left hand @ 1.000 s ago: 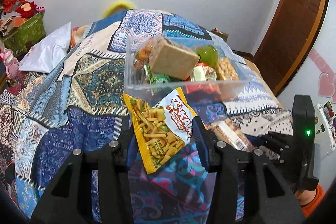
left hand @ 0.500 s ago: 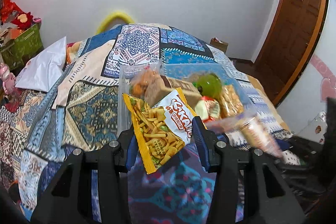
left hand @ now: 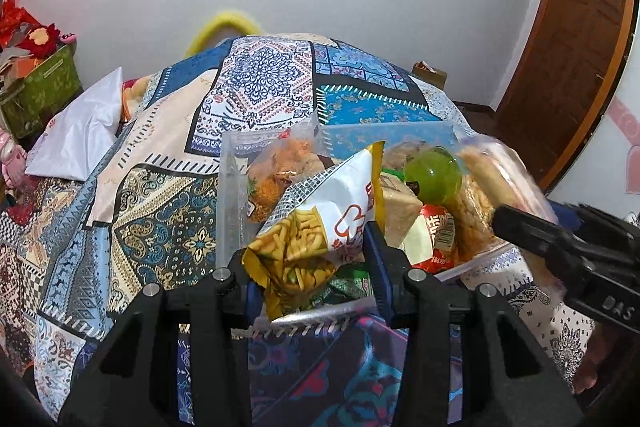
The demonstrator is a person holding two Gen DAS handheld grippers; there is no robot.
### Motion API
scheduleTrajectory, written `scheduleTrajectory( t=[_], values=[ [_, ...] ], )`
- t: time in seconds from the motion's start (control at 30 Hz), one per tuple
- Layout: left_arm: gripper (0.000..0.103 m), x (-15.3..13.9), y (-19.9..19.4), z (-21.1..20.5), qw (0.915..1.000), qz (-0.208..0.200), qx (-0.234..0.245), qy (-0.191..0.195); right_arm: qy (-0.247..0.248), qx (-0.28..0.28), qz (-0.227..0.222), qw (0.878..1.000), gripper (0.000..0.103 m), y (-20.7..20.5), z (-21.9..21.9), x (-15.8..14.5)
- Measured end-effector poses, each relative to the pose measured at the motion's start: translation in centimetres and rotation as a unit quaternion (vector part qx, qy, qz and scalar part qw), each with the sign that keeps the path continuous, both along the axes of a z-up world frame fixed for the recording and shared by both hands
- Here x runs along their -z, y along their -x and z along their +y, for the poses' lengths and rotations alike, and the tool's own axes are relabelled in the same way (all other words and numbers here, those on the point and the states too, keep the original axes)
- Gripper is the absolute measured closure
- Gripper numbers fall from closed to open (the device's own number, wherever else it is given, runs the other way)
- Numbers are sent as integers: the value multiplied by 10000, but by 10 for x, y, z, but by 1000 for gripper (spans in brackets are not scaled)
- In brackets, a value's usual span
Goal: Organize snacks
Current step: 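Lower the yellow bag with the left gripper while the right lowers the biscuit roll into the box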
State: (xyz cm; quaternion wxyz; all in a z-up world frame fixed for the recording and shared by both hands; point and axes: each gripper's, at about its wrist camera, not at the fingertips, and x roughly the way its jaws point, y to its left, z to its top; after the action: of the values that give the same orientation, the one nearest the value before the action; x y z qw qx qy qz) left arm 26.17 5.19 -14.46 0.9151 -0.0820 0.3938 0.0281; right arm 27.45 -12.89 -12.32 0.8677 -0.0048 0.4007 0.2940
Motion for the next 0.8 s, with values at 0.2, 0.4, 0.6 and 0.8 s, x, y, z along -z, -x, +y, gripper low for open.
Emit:
scheduleTrajectory(
  t=[0.2, 0.4, 0.6, 0.8],
  values=[
    [58, 10, -1, 2, 10000, 41, 72, -47, 120, -214, -7, 9997, 60, -8, 23, 8],
    [58, 25, 0, 10, 9997, 264, 7, -4, 348, -336, 154, 9987, 61, -9, 34, 28],
    [48, 24, 6, 15, 9994, 321, -73, 117, 378, -313, 390, 9980, 61, -12, 29, 30],
    [40, 0, 22, 17, 9998, 30, -96, 160, 321, -202, 176, 9991, 51, -4, 15, 10]
  ],
)
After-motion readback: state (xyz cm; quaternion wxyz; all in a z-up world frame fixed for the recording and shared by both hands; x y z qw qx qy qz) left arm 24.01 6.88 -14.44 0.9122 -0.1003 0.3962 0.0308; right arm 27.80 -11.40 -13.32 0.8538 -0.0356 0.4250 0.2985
